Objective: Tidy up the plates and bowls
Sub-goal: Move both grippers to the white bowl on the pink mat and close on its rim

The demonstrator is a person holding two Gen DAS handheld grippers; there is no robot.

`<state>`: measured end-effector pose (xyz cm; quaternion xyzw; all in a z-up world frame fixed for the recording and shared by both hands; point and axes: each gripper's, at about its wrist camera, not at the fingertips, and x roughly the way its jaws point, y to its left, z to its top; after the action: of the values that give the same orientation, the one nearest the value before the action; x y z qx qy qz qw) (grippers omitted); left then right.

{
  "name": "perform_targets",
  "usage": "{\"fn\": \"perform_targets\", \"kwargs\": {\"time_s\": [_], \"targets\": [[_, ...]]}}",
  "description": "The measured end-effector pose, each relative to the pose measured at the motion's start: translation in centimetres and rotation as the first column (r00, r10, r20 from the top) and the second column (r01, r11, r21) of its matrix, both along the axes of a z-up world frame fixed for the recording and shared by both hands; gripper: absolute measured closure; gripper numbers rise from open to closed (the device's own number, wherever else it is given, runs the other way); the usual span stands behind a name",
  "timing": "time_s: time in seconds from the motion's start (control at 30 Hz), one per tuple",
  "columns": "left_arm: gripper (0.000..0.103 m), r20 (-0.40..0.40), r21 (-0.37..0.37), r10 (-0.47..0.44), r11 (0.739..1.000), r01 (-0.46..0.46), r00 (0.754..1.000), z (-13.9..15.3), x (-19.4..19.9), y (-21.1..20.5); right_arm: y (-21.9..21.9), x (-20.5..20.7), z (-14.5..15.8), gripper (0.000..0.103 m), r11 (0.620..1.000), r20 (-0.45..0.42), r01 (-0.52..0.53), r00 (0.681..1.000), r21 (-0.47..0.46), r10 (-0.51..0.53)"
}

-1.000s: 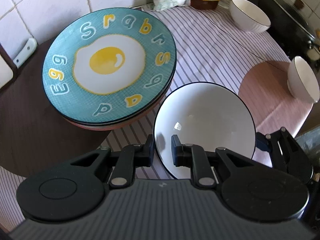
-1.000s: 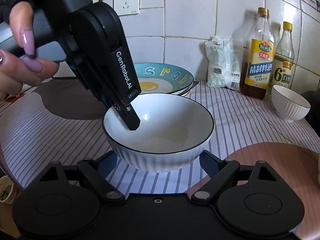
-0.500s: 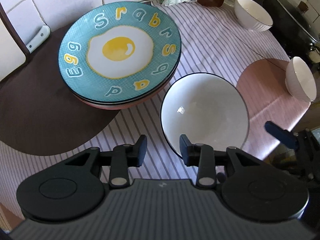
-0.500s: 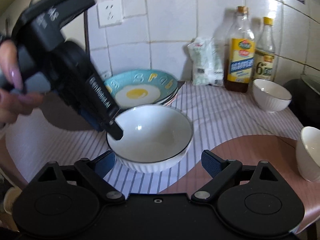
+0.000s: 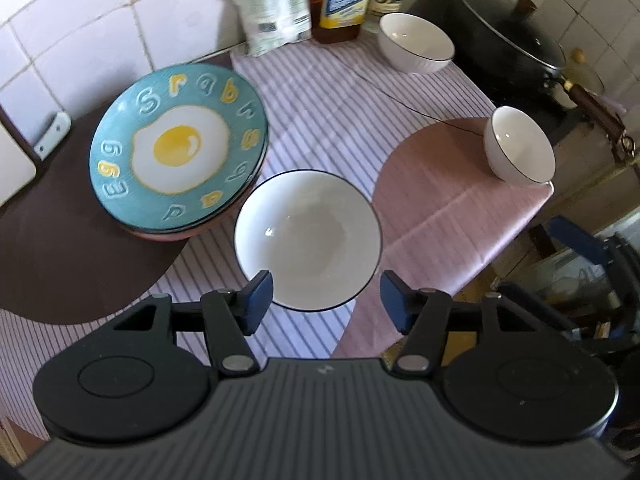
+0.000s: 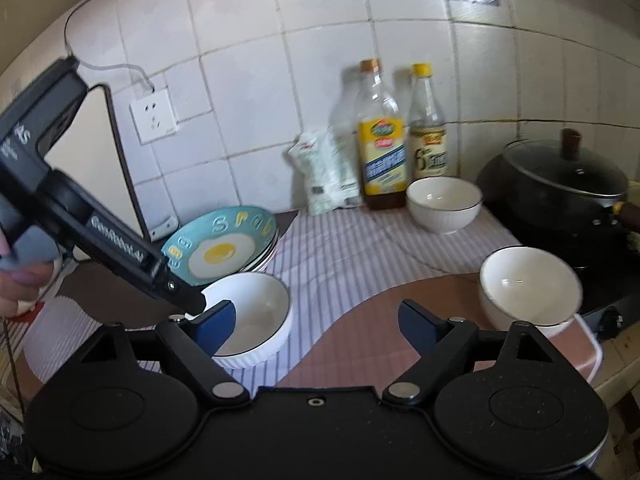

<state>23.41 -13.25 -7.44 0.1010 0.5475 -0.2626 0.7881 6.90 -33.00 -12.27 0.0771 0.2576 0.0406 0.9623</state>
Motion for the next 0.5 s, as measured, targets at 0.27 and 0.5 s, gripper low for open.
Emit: {"fn": "perform_targets", "kwargs": {"time_s": [0.27, 0.5], "targets": [[0.041, 0.005, -0.009, -0.057, 0.998, 0.057, 0.998, -1.0, -0.6, -3.8, -3.6, -1.7, 0.3, 0.017, 0.995, -0.008, 0.096, 0.995, 0.040, -0.096], [0.041, -0.023, -0.033, -0.108, 0.994, 0.107, 0.994, -2.0, -0.3, -8.6, -7.8, -0.9, -0.5, 0.018, 0.974, -0.045, 0.218, 0.975, 0.068, -0.215]]}}
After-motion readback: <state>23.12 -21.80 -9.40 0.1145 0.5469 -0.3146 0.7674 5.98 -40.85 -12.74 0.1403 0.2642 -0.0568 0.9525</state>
